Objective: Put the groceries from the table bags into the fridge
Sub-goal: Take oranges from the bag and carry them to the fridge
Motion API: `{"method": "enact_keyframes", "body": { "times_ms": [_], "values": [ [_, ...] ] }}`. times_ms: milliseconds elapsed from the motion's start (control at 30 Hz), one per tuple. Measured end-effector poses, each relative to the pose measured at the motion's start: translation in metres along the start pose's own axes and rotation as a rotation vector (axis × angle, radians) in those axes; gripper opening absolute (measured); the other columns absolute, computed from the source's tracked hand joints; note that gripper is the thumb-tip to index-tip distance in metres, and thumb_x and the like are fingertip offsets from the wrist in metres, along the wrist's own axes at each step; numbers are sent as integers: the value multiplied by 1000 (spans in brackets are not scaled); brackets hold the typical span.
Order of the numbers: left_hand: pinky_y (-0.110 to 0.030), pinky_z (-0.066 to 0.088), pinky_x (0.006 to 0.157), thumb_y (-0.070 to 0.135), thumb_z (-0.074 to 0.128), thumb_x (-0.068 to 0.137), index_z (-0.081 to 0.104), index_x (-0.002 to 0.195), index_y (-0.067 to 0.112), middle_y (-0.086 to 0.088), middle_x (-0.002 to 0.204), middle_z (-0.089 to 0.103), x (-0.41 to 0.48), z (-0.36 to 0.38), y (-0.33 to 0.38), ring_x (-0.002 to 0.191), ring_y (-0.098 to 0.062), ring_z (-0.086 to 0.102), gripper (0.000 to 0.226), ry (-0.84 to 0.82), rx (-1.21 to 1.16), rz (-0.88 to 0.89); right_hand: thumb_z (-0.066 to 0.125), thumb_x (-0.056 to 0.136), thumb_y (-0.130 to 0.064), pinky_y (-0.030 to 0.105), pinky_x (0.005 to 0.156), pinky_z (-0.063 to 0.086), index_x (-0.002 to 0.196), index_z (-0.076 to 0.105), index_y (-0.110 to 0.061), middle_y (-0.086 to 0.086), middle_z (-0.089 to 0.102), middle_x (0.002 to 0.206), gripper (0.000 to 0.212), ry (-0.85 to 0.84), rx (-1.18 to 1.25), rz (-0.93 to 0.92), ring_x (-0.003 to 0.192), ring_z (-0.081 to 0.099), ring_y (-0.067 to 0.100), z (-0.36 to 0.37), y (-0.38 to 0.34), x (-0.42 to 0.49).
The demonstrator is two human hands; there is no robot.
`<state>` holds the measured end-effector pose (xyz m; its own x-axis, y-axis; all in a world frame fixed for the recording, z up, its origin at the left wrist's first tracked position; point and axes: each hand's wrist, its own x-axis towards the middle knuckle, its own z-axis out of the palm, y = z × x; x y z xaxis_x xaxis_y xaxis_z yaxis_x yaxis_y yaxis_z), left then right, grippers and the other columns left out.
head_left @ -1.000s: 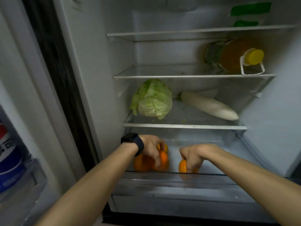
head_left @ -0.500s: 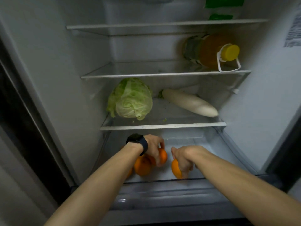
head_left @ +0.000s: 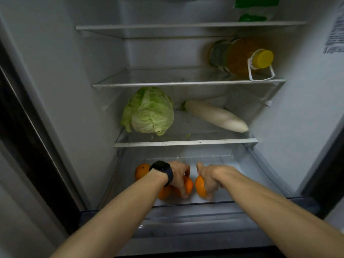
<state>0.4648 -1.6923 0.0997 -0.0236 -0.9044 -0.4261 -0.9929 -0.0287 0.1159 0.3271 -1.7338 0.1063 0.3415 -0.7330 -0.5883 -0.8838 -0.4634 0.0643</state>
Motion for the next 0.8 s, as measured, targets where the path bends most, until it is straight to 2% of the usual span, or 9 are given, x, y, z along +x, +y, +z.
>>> {"method": "enact_keyframes", "body": {
  "times_ms": [67,133,233,300,400,500,567,633,800],
  "values": [
    [-35,45,78,44,87,68,48,133,25,-4,133,55,0,0,-1,115,-26,55,78,4,-16,-2,84,78,-26,40,94,54,158,-8,-21,13,54,139,122,23,3,0,113,63,29,1,0,2],
    [-33,45,78,44,87,68,48,134,24,-4,133,55,0,1,-2,116,-26,55,79,12,-15,1,83,79,-29,41,99,50,157,-14,-18,15,50,145,125,51,-9,1,123,57,31,2,-2,4],
    [-34,46,79,44,87,69,47,135,24,-4,134,54,1,1,-2,116,-26,55,80,19,-10,-2,82,79,-32,43,104,47,157,-14,-19,15,42,151,125,71,-5,4,131,51,32,3,-4,7],
    [-35,46,80,44,86,70,46,137,24,-5,136,53,1,2,-2,118,-27,54,80,9,-22,-9,84,76,-33,43,102,49,158,-4,-20,15,47,147,121,79,14,-2,127,54,32,4,-3,8],
    [-36,46,85,44,85,71,43,140,25,-5,139,52,0,3,-4,121,-28,53,83,-1,-33,-8,88,73,-32,40,92,55,150,19,-21,14,62,126,104,64,88,-1,108,65,28,4,3,9],
    [-39,47,90,46,85,72,40,142,27,-5,142,50,-2,3,-6,123,-28,52,85,-26,-39,-18,90,70,-35,35,86,52,139,34,-24,5,56,118,89,110,103,-22,101,58,24,1,5,8],
    [-41,47,91,44,84,72,39,143,27,-5,143,48,-2,3,-8,125,-29,51,85,-37,-49,-21,89,70,-36,34,84,48,137,39,-28,3,54,125,85,154,72,-33,102,52,23,1,3,9],
    [-42,47,91,43,84,73,39,143,28,-5,144,47,-2,3,-9,126,-30,50,85,-44,-63,-19,90,69,-36,35,88,49,138,39,-31,5,53,133,86,161,66,-28,110,54,24,2,1,11],
    [-38,47,87,43,84,75,41,142,25,-5,143,47,0,3,-9,125,-29,50,81,-17,-53,0,91,64,-39,37,97,51,138,47,-39,3,49,139,86,174,101,-8,120,52,25,2,4,11]
  ]
}}
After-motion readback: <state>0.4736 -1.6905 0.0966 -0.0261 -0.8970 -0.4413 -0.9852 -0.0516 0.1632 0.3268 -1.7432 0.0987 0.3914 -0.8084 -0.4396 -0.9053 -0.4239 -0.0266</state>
